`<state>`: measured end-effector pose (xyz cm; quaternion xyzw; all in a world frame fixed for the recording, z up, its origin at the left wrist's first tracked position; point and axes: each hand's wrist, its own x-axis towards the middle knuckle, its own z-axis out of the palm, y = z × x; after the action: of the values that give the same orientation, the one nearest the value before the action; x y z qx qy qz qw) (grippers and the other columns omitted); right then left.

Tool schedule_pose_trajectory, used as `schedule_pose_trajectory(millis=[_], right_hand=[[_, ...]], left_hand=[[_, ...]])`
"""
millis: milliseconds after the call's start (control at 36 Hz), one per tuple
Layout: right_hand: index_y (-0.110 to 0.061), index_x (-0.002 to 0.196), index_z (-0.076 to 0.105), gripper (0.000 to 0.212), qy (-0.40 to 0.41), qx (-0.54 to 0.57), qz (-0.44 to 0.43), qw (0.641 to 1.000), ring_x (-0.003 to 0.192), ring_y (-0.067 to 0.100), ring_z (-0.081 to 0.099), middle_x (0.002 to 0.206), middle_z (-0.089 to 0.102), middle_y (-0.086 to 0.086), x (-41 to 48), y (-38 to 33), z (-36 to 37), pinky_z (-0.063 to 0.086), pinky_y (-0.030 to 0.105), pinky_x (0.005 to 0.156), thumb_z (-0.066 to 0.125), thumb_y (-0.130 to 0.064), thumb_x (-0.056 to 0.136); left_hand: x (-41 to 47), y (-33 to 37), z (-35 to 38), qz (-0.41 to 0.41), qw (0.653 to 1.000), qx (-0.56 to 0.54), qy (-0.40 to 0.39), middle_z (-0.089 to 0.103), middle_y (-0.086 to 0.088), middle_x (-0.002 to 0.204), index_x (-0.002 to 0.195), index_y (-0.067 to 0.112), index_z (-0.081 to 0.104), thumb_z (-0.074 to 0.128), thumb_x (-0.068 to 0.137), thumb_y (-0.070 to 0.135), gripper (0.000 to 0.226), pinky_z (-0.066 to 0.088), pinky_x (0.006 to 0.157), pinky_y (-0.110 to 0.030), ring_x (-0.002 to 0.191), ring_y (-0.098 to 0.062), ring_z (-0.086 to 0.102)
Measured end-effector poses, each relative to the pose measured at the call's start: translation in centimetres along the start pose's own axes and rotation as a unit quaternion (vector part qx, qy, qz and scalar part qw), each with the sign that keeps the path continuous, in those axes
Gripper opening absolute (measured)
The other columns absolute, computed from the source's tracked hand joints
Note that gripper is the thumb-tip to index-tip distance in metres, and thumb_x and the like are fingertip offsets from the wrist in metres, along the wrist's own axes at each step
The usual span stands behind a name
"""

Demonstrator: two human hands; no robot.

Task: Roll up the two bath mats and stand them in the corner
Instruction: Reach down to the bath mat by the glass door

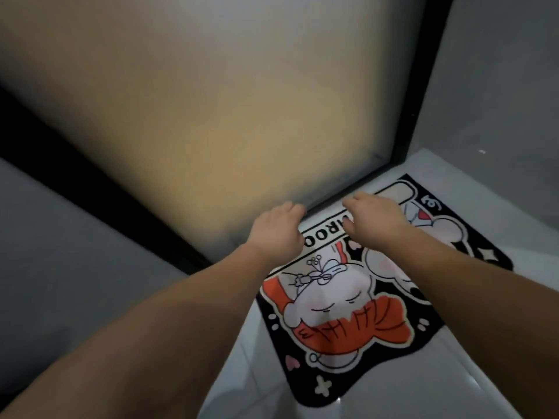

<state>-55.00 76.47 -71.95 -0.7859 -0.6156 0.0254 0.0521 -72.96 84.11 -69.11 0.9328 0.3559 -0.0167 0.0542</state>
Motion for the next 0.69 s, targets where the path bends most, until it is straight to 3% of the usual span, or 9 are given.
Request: schedule_pose_trajectory(millis=[194,361,444,583,694], right_hand=[[-0.012,0.115,0.054,0.031,-0.046,-0.041,0.058,0.996,0.099,0.031,0.057,0.113,0.054,0.012,-0.2,6.9,4.1,0.041,0.035,0.070,0.048,-0.029,0.090],[-0.014,0.119,0.054,0.034,-0.085,-0.069,0.100,0.989,0.106,0.031,0.056,0.119,0.053,0.009,-4.7,11.4,4.2,0.040,0.033,0.073,0.048,-0.032,0.090],[-0.013,0.111,0.055,0.028,-0.114,-0.081,0.177,0.974,0.102,0.031,0.056,0.114,0.054,0.010,-7.5,14.4,4.4,0.035,0.031,0.069,0.048,-0.029,0.089],[-0.013,0.107,0.056,0.026,-0.164,-0.054,0.296,0.939,0.095,0.030,0.058,0.106,0.056,0.009,-11.1,18.0,6.5,0.040,0.031,0.069,0.049,-0.025,0.085],[-0.010,0.113,0.053,0.030,-0.213,-0.006,0.341,0.915,0.096,0.029,0.057,0.109,0.056,0.011,-11.6,19.6,8.5,0.040,0.031,0.070,0.050,-0.024,0.087]], left_hand=[[6.8,2.6,5.5,0.088,0.996,0.003,-0.028,0.050,-0.009,0.129,0.133,0.015,0.044,0.049,0.088,0.018,0.046,0.044,0.092,-0.043,0.118,-0.030,0.049],[10.4,6.1,10.0,0.167,0.984,-0.010,-0.062,0.049,-0.007,0.132,0.131,0.015,0.045,0.051,0.084,0.011,0.048,0.041,0.090,-0.036,0.121,-0.028,0.048],[11.6,9.0,12.0,0.205,0.975,-0.029,-0.085,0.049,-0.005,0.135,0.135,0.018,0.044,0.050,0.085,0.012,0.050,0.040,0.094,-0.036,0.123,-0.027,0.047],[13.7,12.0,15.1,0.287,0.952,-0.049,-0.098,0.048,-0.004,0.136,0.139,0.017,0.040,0.050,0.086,0.010,0.055,0.037,0.100,-0.035,0.124,-0.024,0.046],[14.0,12.6,16.2,0.277,0.953,-0.083,-0.090,0.048,-0.007,0.139,0.142,0.014,0.039,0.052,0.084,0.006,0.059,0.035,0.104,-0.034,0.126,-0.025,0.045]])
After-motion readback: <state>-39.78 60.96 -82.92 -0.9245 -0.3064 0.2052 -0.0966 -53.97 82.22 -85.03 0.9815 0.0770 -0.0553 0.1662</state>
